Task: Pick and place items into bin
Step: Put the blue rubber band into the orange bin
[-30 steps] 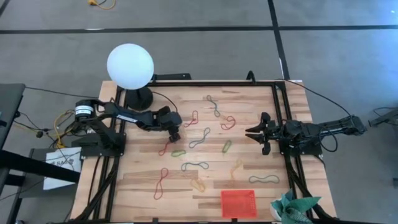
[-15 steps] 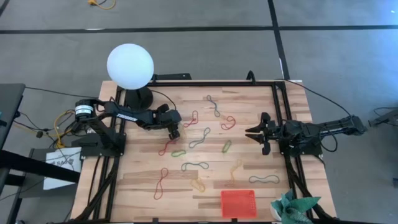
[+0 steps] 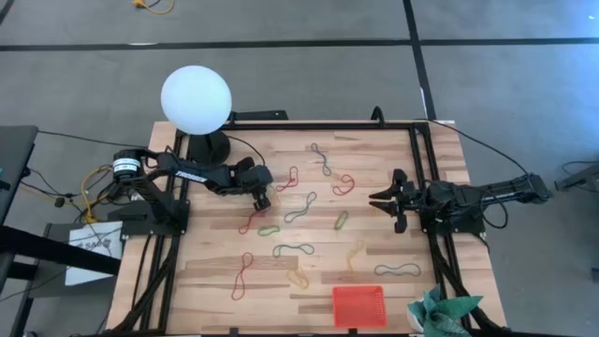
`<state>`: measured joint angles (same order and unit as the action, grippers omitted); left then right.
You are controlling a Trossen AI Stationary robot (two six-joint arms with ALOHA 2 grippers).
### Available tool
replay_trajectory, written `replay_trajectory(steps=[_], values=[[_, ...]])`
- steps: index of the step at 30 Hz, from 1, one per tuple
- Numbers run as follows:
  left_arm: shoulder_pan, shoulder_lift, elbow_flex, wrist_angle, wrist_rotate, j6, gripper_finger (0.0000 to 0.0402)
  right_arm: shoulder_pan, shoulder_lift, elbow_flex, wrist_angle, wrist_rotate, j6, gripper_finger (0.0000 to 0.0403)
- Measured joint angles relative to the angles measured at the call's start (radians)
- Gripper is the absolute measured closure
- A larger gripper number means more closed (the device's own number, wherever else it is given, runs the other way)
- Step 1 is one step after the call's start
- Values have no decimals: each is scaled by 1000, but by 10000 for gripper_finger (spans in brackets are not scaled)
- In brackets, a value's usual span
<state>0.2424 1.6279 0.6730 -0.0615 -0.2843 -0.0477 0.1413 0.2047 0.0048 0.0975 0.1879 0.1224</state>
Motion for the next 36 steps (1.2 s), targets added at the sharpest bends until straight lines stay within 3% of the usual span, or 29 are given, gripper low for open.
replay_trajectory(steps=[14,19,31,36], values=[[-8,0,107,-87,64,0,401,0,0,0,0,0,0,316],[-21,-1,170,-163,56,15,401,0,0,0,0,0,0,316],[-39,-31,189,-197,14,5,401,0,0,0,0,0,1,316],[-80,-77,275,-161,113,10,401,0,0,0,0,13,0,316]])
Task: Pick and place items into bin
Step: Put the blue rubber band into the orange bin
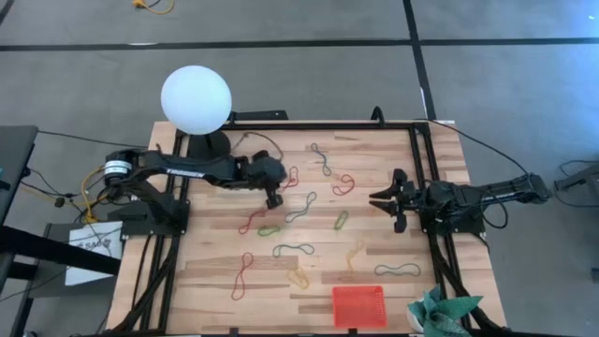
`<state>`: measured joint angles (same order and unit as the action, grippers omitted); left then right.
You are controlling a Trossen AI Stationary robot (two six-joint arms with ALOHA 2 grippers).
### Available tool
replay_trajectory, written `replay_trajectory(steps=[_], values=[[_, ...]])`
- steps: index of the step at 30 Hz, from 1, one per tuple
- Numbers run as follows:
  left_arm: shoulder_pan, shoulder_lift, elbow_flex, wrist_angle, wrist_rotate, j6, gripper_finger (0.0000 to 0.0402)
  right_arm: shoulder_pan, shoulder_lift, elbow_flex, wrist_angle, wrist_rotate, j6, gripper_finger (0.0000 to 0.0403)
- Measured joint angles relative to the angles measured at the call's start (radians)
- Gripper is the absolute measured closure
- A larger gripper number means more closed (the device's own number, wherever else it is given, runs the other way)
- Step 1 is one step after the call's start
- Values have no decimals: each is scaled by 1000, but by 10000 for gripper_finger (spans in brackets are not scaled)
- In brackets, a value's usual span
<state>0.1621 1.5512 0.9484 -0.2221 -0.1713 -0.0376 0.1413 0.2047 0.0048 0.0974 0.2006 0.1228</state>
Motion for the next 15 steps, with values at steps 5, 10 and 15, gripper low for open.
replay_trajectory(steps=[5,10,15], values=[[-76,-9,96,126,250,30,401,0,0,0,-1,60,0,316],[-191,-8,153,214,394,96,401,0,0,0,-1,66,0,316],[-312,-8,194,240,403,102,401,0,0,0,0,66,0,316]])
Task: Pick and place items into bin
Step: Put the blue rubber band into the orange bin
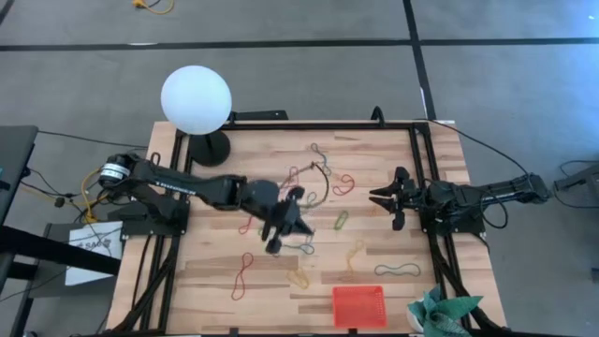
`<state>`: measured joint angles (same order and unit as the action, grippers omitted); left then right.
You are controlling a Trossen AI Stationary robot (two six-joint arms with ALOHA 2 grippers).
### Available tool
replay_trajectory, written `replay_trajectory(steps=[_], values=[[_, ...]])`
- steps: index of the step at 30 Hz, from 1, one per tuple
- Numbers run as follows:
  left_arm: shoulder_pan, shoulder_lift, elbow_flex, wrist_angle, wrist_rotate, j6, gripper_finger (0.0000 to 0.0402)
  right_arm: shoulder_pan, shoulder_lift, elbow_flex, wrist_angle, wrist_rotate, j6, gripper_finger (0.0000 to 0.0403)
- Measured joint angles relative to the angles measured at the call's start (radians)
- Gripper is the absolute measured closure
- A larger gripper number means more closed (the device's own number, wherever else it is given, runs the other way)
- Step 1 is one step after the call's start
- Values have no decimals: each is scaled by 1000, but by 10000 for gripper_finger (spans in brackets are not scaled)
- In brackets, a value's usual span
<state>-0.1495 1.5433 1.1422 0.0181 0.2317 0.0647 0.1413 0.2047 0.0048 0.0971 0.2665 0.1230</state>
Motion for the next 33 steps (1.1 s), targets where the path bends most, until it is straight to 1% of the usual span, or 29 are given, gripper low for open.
replay_trajectory(steps=[5,9,11,15,18,23,27,33], values=[[-103,1,12,22,-1,0,401,0,0,0,0,0,0,316],[-163,26,14,167,-7,-23,401,0,0,0,9,-2,0,316],[-182,53,14,251,-3,-40,401,0,0,0,18,-2,9,316],[-207,128,13,359,-1,-49,401,0,-1,0,15,-2,80,316],[-217,200,32,398,0,-61,401,0,-1,0,14,-2,109,316],[-220,329,148,364,1,-27,401,0,-1,0,12,-2,116,316],[-212,427,288,288,1,16,401,0,-1,0,12,-2,116,316],[-208,568,500,65,1,30,401,0,-1,0,8,-2,115,316]])
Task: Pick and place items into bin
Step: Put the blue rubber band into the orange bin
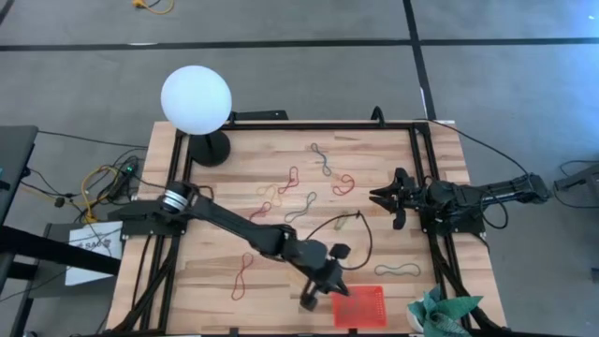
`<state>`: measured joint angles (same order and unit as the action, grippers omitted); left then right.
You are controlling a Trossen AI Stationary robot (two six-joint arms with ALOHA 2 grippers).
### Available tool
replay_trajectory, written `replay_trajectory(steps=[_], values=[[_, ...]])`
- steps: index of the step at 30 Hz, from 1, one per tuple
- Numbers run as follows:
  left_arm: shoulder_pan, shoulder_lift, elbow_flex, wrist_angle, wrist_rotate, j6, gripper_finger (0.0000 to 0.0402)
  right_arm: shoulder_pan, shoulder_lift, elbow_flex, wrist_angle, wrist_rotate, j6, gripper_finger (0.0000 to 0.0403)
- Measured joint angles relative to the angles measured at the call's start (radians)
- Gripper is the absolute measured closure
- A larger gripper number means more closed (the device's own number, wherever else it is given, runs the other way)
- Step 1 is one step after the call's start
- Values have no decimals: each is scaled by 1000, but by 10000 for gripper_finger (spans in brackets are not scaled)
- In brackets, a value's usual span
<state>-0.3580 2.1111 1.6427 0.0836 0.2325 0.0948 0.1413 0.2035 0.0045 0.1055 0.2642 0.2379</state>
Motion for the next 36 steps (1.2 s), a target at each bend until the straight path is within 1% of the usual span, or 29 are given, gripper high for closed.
replay_trajectory(steps=[4,8,11,19,21,24,27,30,33,36], values=[[2,90,89,-99,-11,0,401,0,0,0,0,0,-1,316],[7,150,139,-159,-39,-3,396,0,0,0,0,0,-1,316],[11,153,150,-177,-43,-2,380,0,0,0,0,0,-1,316],[11,140,152,-175,-42,7,315,0,0,0,0,0,-3,316],[12,134,151,-194,-28,0,303,0,0,0,0,0,-20,316],[25,85,151,-288,-13,0,299,0,0,0,9,0,-35,316],[53,5,182,-467,-12,-30,307,0,-1,0,24,0,-36,316],[88,-88,203,-619,-53,-45,318,0,-1,0,60,0,-37,316],[108,-185,203,-722,-156,-35,327,0,-1,0,84,0,-37,316],[112,-279,205,-800,-301,-12,334,0,-1,0,90,0,-36,316]])
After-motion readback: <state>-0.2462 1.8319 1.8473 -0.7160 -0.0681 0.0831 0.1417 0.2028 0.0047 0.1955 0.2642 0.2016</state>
